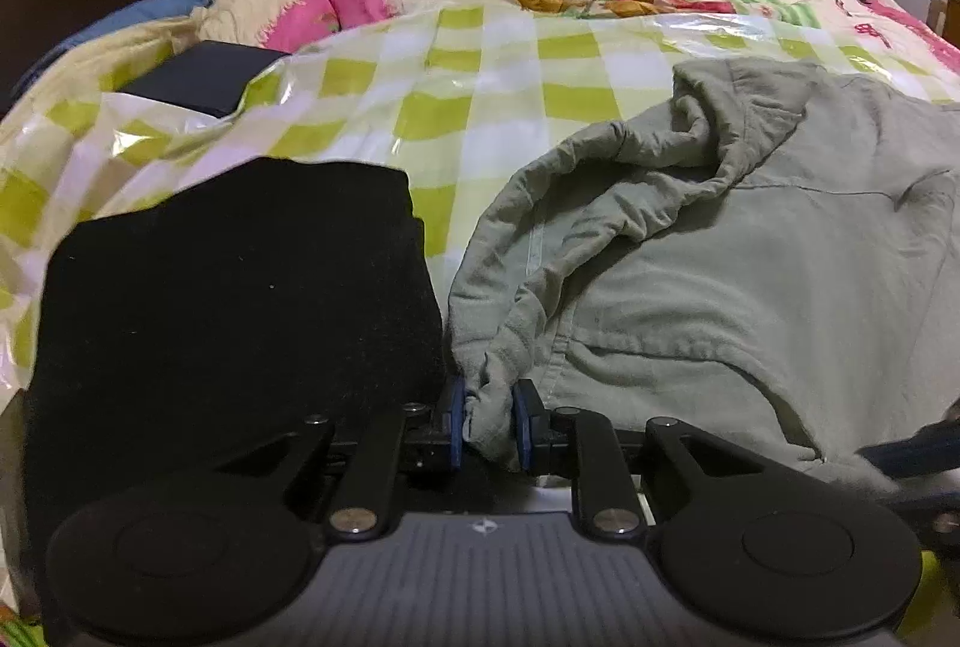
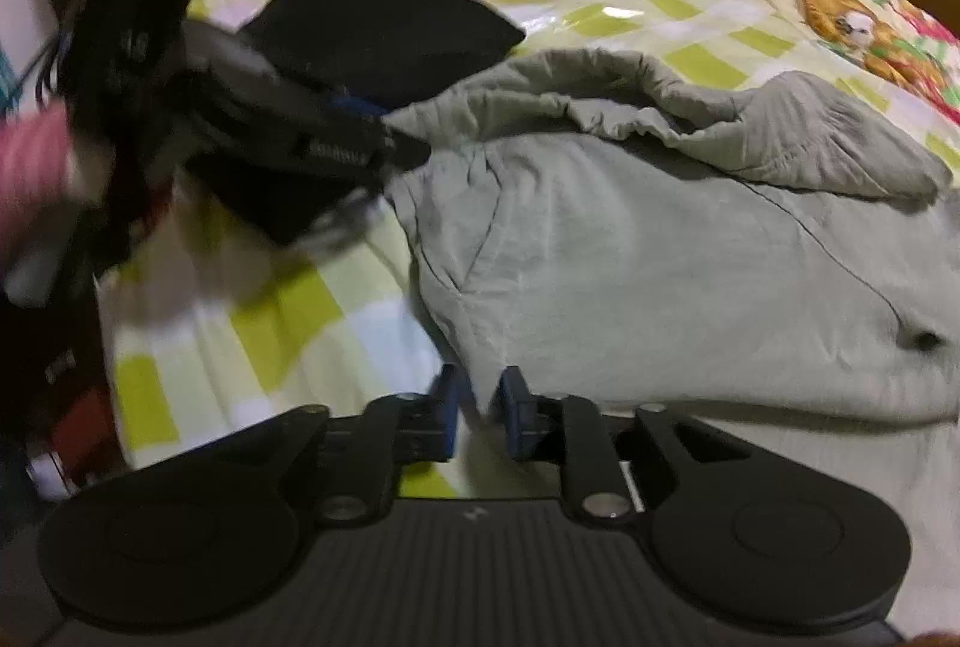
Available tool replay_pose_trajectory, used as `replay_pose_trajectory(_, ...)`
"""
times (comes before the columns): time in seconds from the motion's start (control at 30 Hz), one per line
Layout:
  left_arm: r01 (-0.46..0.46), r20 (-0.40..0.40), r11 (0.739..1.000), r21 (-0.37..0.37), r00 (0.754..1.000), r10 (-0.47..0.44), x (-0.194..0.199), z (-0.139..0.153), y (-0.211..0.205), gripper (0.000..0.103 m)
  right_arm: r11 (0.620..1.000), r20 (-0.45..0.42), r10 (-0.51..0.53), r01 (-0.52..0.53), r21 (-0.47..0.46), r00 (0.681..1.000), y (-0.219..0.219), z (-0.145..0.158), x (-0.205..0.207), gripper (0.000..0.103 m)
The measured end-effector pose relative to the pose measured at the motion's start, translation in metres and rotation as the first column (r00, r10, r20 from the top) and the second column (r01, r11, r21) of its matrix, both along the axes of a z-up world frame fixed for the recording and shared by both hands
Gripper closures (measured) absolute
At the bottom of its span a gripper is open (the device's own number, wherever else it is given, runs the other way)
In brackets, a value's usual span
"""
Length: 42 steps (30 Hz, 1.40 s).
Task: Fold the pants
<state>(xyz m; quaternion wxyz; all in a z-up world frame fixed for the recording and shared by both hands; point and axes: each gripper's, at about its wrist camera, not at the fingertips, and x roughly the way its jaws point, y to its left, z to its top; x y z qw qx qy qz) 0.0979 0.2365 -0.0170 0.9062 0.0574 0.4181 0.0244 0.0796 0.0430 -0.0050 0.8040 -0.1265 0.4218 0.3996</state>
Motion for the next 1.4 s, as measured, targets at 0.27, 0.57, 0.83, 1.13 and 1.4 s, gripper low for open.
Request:
replay_pose_trajectory(0.27,-0.051,0.063,0.999,0.015,0.997,0.05,-0.017,0.024,-0.016,0.067,0.957,0.04,-0.282,0.278,0.079,0.959,-0.111,0.026,0.008,0.064)
replay_pose_trajectory(0.57,0.236,0.075,0.971,-0.02,0.969,-0.234,0.007,0.039,-0.15,0.064,0.621,0.111,-0.782,0.782,0.047,0.614,-0.321,0.009,0.035,0.062)
replay_pose_trajectory(0.83,0.474,0.056,0.869,-0.144,0.88,-0.471,0.059,0.02,-0.308,0.062,0.469,0.154,-0.874,0.883,0.018,0.461,-0.424,-0.018,0.07,0.062)
replay_pose_trajectory(1.13,0.535,-0.02,0.818,-0.209,0.835,-0.551,0.073,-0.013,-0.392,0.057,0.442,0.194,-0.873,0.894,-0.071,0.447,-0.465,-0.034,0.077,0.103)
replay_pose_trajectory(1.4,0.609,-0.029,0.744,-0.274,0.768,-0.64,0.064,-0.021,-0.429,0.054,0.234,0.226,-0.938,0.962,-0.138,0.261,-0.53,-0.028,0.078,0.103)
